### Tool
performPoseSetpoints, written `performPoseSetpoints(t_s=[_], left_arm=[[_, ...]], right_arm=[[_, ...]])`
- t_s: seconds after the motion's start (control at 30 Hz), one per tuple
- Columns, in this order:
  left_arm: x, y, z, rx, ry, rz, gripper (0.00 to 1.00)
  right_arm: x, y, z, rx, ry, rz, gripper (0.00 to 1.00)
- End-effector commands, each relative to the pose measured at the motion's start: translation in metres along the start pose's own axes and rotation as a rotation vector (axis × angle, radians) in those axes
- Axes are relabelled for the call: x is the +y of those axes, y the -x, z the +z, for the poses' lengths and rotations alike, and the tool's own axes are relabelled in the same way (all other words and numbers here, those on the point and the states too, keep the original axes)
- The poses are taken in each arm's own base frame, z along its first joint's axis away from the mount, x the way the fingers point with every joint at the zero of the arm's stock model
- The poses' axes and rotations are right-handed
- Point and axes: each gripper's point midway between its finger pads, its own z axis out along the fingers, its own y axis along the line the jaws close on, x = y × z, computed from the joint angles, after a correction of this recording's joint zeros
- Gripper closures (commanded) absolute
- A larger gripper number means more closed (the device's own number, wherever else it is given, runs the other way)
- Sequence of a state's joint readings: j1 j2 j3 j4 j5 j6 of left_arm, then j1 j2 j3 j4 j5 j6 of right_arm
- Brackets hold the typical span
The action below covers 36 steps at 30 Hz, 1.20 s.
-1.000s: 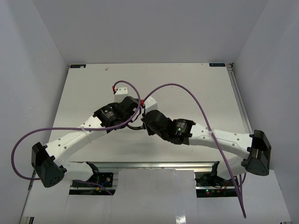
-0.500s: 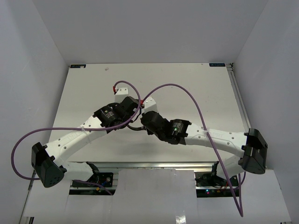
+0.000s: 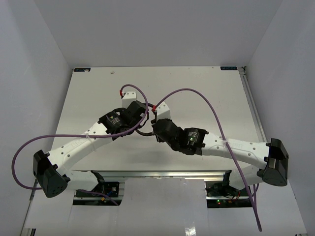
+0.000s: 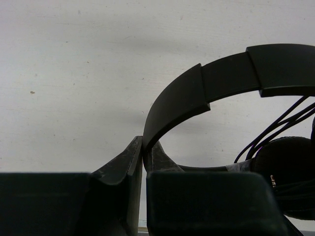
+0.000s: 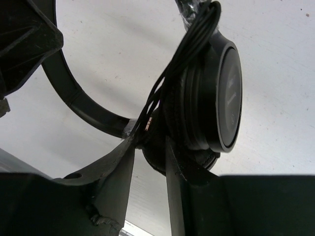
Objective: Wrap the headphones
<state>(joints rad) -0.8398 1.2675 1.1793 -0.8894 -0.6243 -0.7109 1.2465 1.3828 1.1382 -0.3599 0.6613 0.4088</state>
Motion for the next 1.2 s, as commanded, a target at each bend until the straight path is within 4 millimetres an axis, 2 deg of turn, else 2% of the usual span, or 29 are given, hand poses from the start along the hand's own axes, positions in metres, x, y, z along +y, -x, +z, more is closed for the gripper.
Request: performPoseSetpoints(t_s=[0.0, 0.27, 0.43, 0.53, 0.73, 0.83, 0.93, 1.07, 1.17], left_arm=[[-0.010, 0.018, -0.008, -0.052, -0.057, -0.062, 1.00], [-0.013, 0.017, -0.006, -0.048, -0.070, -0.056, 1.00], [-0.016, 0.015, -0.004, -0.044, -0.077, -0.049, 1.00], [-0.015, 0.013, 0.001, -0.039, -0.070, -0.044, 1.00], [-0.021, 0.008, 0.016, -0.008, -0.110, -0.053, 1.00], [-0.022, 0.004, 0.029, 0.018, -0.119, -0.046, 1.00], [-0.029, 0.000, 0.038, 0.045, -0.139, -0.019, 1.00], [-0.057, -0.003, 0.049, 0.071, -0.235, 0.015, 1.00], [-0.081, -0.003, 0.059, 0.100, -0.287, 0.037, 1.00]], right_arm=[[-0.008, 0.017, -0.016, -0.076, -0.008, 0.037, 0.59], [-0.014, 0.023, -0.029, -0.106, 0.002, 0.036, 0.58], [-0.015, 0.034, -0.043, -0.143, 0.034, 0.045, 0.58], [-0.018, 0.038, -0.051, -0.163, 0.051, 0.055, 0.58], [-0.010, 0.050, -0.069, -0.215, 0.161, 0.034, 0.55], [-0.020, 0.048, -0.075, -0.231, 0.145, 0.044, 0.54], [-0.036, 0.036, -0.076, -0.225, 0.094, 0.047, 0.52], [-0.065, 0.015, -0.078, -0.224, 0.012, 0.080, 0.52], [-0.080, 0.014, -0.084, -0.244, -0.020, 0.115, 0.52]])
